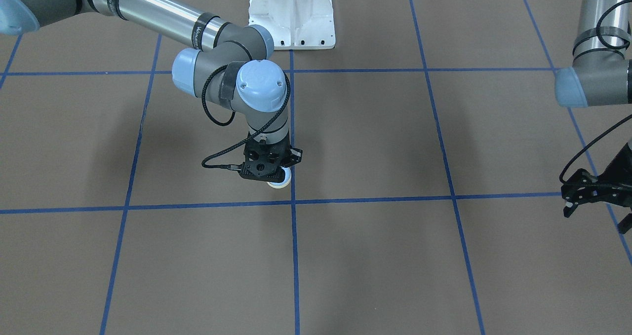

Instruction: Place and press bell with both arms

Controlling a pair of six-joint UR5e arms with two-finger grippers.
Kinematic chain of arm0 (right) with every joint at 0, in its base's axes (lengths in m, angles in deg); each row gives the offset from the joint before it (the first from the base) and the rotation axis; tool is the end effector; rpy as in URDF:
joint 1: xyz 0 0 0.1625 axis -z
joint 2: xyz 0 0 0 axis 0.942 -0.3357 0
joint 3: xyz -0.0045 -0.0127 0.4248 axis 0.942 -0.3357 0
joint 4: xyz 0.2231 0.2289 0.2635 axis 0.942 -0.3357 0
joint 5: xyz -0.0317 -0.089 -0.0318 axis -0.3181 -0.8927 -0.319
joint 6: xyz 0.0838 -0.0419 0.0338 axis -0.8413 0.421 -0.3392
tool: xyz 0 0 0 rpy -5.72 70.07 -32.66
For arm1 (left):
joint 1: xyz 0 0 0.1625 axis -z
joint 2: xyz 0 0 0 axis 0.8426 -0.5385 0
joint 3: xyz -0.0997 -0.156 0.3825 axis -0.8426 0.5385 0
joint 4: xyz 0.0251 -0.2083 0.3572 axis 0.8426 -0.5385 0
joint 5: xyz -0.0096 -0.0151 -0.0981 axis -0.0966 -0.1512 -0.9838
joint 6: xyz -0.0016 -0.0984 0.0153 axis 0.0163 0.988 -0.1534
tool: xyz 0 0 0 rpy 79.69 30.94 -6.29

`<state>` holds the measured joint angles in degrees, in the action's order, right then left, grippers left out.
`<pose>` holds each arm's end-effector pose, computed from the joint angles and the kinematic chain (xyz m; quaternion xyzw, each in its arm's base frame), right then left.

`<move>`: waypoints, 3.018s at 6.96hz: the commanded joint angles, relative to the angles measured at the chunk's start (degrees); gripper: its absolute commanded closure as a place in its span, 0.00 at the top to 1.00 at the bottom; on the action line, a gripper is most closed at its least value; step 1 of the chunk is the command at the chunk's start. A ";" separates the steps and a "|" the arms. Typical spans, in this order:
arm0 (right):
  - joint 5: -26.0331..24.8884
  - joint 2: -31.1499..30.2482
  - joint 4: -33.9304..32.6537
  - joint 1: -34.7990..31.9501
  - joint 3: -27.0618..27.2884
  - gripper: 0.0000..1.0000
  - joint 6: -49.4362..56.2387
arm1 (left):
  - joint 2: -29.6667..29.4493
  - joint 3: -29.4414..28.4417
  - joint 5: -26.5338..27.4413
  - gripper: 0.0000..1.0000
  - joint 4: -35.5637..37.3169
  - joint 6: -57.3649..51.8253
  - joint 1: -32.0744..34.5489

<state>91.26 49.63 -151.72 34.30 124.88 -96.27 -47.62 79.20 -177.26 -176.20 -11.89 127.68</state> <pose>-0.5760 -0.5382 0.1962 -0.0111 -0.3907 0.0960 0.9154 0.1466 -0.6628 0.4679 0.2761 0.3228 0.1353 0.8951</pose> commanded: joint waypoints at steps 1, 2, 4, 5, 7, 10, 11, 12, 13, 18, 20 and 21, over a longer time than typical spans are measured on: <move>4.99 -0.64 -0.18 -4.06 4.07 0.78 0.19 | 0.00 -0.03 -0.09 1.00 0.00 -0.09 0.23; 5.37 -4.31 -2.01 -5.04 10.01 1.00 0.28 | 0.61 0.06 -0.17 1.00 0.09 -1.74 0.75; 8.78 -15.01 -7.89 -9.59 23.46 1.00 6.39 | 4.21 1.38 -5.06 1.00 1.48 -7.53 4.60; 9.58 -18.89 -11.05 -12.66 27.61 1.00 12.00 | 5.61 1.99 -7.10 1.00 4.11 -9.91 6.98; 10.72 -29.86 -12.40 -16.89 34.56 1.00 24.75 | 10.09 4.35 -7.29 1.00 9.81 -15.79 9.71; 16.27 -45.69 -12.14 -31.89 35.04 1.00 53.80 | 19.47 15.92 -6.25 1.00 22.83 -20.66 16.03; 16.01 -49.39 -11.96 -33.59 34.51 1.00 56.07 | 19.34 18.32 -3.72 1.00 29.73 -18.91 17.36; 16.01 -49.86 -11.79 -36.74 31.63 1.00 56.27 | 19.16 21.12 -3.26 1.00 34.49 -19.85 17.81; 15.75 -51.70 -11.79 -39.99 30.04 1.00 56.44 | 20.03 21.68 -3.34 1.00 34.54 -27.61 19.64; 20.91 -55.58 -12.14 -51.69 24.77 1.00 75.14 | 25.75 17.91 -8.35 1.00 33.58 -32.79 20.18; 24.35 -57.95 -11.79 -52.50 23.70 1.00 78.68 | 24.70 17.55 -9.22 1.00 33.84 -25.89 20.01; 24.36 -58.39 -11.79 -52.51 23.61 1.00 78.68 | 24.78 17.81 -10.62 1.00 33.84 -24.97 19.92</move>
<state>115.04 -7.94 -163.54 -17.95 148.76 -18.19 -22.73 96.93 -186.49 -142.43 -39.42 147.69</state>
